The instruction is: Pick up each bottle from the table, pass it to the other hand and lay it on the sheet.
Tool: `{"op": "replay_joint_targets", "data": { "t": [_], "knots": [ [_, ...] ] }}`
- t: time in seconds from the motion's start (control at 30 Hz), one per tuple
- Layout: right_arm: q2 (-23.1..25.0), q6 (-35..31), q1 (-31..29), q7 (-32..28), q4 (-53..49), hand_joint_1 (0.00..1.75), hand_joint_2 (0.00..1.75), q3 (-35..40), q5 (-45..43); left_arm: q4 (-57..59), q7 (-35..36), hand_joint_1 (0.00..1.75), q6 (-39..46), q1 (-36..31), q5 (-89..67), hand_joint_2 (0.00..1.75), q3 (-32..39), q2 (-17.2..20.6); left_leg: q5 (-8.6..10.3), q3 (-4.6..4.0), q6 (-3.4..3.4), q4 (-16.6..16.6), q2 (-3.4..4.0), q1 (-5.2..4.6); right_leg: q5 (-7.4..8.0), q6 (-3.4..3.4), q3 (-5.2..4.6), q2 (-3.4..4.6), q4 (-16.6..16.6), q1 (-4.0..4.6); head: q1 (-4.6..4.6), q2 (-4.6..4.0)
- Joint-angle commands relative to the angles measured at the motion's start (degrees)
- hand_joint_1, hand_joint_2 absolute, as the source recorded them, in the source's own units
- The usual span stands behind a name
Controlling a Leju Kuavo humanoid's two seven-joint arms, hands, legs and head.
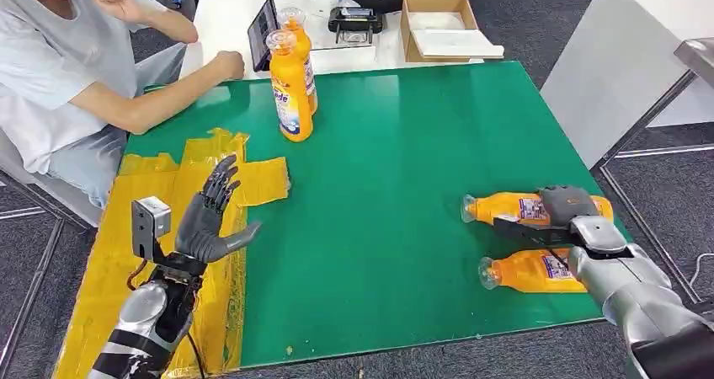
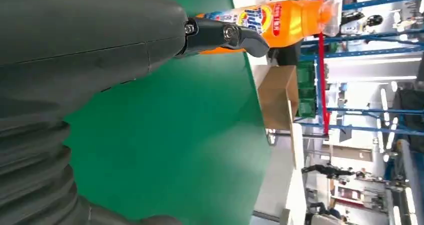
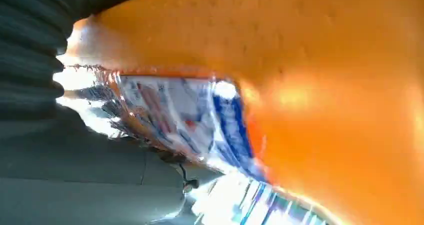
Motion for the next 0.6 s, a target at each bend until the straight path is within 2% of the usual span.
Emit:
{"op": "replay_joint_targets", "data": {
  "t": [0.03,0.13,0.3,0.47,0.6],
  "knots": [
    [10.0,-12.9,11.2,-5.7,-27.6,1.75,1.75,-24.0,-9.3,0.3,2.3,0.0,-2.3,-1.3,-3.5,1.75,-5.3,-0.5,-0.12,0.14,-0.21,0.0,0.22,0.13,-0.02,-0.18,0.09,0.16,-0.1,0.14,0.02,0.0],
    [13.0,-13.5,16.0,-8.5,-37.7,1.75,1.75,-26.7,-12.7,0.2,2.3,0.0,-2.9,-2.3,-4.5,1.75,-7.9,-0.8,-0.17,0.2,-0.25,0.0,0.21,0.18,-0.08,-0.22,0.16,0.15,0.0,0.19,0.04,0.0],
    [12.7,-13.3,16.7,-8.5,-38.4,1.75,1.75,-26.9,-12.7,0.0,2.3,0.0,-2.9,-2.3,-4.6,1.75,-8.2,-0.6,-0.14,-0.02,-0.22,0.1,-0.21,0.18,-0.19,-0.2,0.02,-0.22,0.0,0.19,0.0,0.0],
    [12.7,-13.5,16.1,-9.0,-37.3,1.75,1.75,-27.2,-12.9,0.0,2.3,0.0,-3.1,-2.3,-4.5,1.75,-8.1,-0.3,-0.08,-0.2,-0.15,0.0,-0.06,0.11,-0.09,-0.13,-0.19,-0.04,0.0,0.1,0.02,0.0],
    [15.3,-15.7,19.8,-11.9,-43.4,1.75,1.75,-29.1,-13.8,-0.8,2.5,0.0,-3.3,-1.9,-5.4,1.75,-9.4,-0.6,-0.18,-0.03,-0.27,0.1,-0.06,0.16,-0.18,-0.23,0.01,-0.1,0.0,0.15,0.02,0.0]
  ]
}}
